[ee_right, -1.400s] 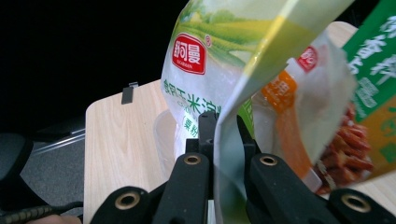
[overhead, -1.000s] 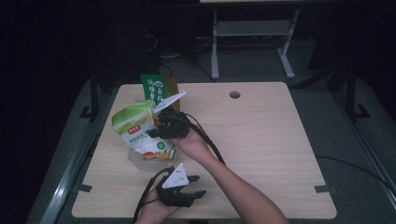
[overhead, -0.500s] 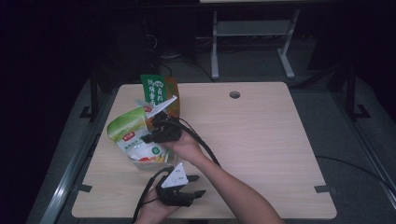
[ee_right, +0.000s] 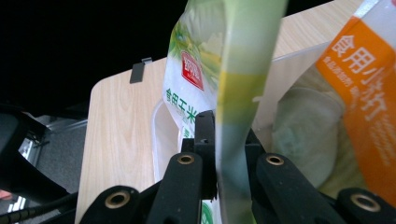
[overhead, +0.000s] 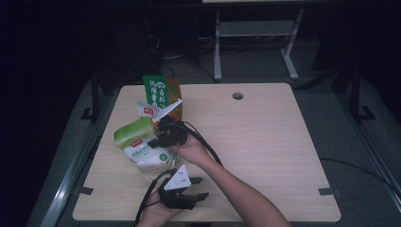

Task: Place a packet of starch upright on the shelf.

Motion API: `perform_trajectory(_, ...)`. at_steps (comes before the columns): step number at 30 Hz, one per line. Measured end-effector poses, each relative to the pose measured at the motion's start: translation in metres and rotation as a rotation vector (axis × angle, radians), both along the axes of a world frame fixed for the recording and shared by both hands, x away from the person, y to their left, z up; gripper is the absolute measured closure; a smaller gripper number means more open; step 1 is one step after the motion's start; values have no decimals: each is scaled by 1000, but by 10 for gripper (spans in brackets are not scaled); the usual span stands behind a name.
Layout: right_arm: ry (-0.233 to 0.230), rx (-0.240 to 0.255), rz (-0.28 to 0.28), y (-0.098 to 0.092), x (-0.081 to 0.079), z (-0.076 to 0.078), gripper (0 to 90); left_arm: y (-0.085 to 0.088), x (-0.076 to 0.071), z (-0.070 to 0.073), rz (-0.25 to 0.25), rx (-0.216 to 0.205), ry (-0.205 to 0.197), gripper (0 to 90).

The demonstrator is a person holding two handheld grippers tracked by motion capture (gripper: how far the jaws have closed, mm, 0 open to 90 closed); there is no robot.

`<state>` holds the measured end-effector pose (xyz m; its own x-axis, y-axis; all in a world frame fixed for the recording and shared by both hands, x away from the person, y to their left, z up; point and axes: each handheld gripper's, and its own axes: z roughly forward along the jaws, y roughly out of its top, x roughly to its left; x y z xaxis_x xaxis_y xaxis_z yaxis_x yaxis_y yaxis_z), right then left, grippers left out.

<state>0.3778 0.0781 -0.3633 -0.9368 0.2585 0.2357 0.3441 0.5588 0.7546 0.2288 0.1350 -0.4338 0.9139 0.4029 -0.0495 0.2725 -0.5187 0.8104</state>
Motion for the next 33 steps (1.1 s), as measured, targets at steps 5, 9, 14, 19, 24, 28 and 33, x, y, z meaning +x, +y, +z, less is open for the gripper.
perform_trajectory(5, -10, -8, 4, -3, -1, 3, 831, 0, 1, 0, -1, 0, -3, 465)
perform_trajectory(9, -7, -10, 12, -6, -1, 1, 838, 0, 1, 0, 6, -1, 8, 466)
perform_trajectory(14, -7, -19, 16, -11, -1, -3, 847, 0, 1, 0, 6, -2, 10, 466)
perform_trajectory(19, 10, -40, 19, -20, -2, -13, 851, 0, 1, -1, 7, -1, 13, 466)
perform_trajectory(24, 0, -38, 16, -25, -3, -11, 796, -1, 1, -1, 4, -1, 14, 465)
perform_trajectory(28, -2, -6, 9, -31, -4, -2, 784, 0, 1, -1, 6, 0, 12, 462)
perform_trajectory(33, -19, -20, 20, -33, -5, -2, 878, 2, 2, -1, 16, -5, 11, 457)
